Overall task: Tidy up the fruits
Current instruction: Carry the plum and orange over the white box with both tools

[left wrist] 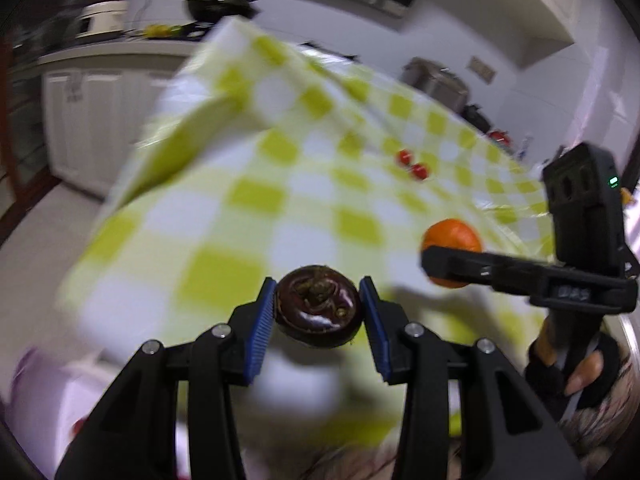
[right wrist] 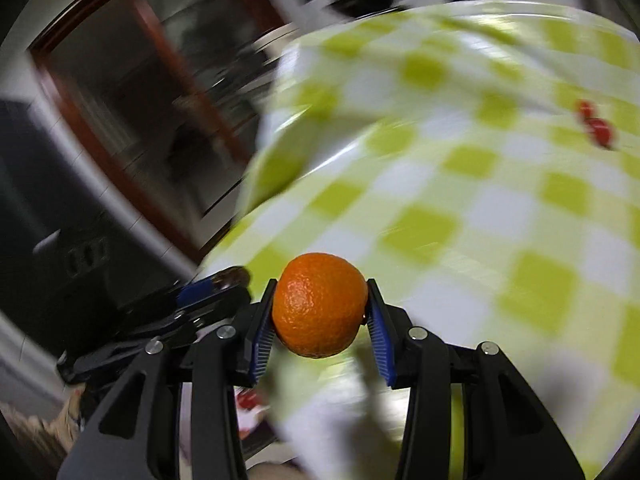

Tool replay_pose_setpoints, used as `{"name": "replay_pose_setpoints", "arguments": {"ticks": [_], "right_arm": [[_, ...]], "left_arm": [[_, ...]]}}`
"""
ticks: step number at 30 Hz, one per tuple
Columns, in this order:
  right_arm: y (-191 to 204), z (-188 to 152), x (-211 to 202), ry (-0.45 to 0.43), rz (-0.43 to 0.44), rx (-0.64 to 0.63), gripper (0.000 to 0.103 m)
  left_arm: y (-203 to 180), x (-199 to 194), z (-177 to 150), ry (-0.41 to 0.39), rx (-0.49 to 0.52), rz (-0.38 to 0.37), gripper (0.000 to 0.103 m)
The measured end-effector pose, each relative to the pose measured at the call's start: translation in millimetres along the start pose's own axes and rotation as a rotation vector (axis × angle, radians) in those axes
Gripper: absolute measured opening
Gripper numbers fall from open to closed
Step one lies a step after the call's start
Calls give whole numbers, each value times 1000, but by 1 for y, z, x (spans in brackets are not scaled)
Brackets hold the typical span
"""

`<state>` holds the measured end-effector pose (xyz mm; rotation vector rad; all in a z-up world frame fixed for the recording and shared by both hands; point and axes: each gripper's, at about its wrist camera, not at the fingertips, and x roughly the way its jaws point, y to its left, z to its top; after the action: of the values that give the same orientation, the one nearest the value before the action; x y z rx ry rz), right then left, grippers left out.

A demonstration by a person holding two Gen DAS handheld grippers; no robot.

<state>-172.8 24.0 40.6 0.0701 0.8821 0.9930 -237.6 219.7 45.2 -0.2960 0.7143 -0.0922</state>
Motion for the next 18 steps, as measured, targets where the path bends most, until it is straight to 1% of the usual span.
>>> {"name": "replay_pose_setpoints", "arguments": {"ticks": [1, 3, 5, 6, 8, 9, 11, 12, 14, 16, 18], "right_arm": [[17, -5, 8, 24, 22, -38, 42], [50, -15, 26, 81, 67, -120, 42], [82, -29, 44, 145, 108, -205, 42], [94, -35, 52, 171, 121, -240, 42], [127, -55, 79, 257, 153, -349, 42], [141, -66, 94, 306, 165, -397, 42], [159, -85, 120, 391, 174, -467, 42], [167, -95, 133, 428, 173, -494, 42], [177, -117, 165, 535, 170, -540, 42], [178, -129, 187, 582, 139, -554, 42], [176, -139, 213, 646, 117, -536, 42]], "left_arm": [[14, -15, -11, 12, -5, 42, 43], [35, -36, -30, 42, -15, 103, 43], [59, -58, -55, 94, -27, 188, 43], [70, -66, -68, 126, -43, 218, 43], [90, -75, -92, 180, -75, 259, 43], [98, -76, -103, 203, -90, 276, 43], [118, -72, -131, 291, -135, 290, 43], [124, -70, -142, 319, -148, 297, 43], [140, -57, -167, 405, -178, 312, 43], [151, -46, -186, 480, -196, 323, 43], [158, -35, -199, 541, -203, 337, 43]]}}
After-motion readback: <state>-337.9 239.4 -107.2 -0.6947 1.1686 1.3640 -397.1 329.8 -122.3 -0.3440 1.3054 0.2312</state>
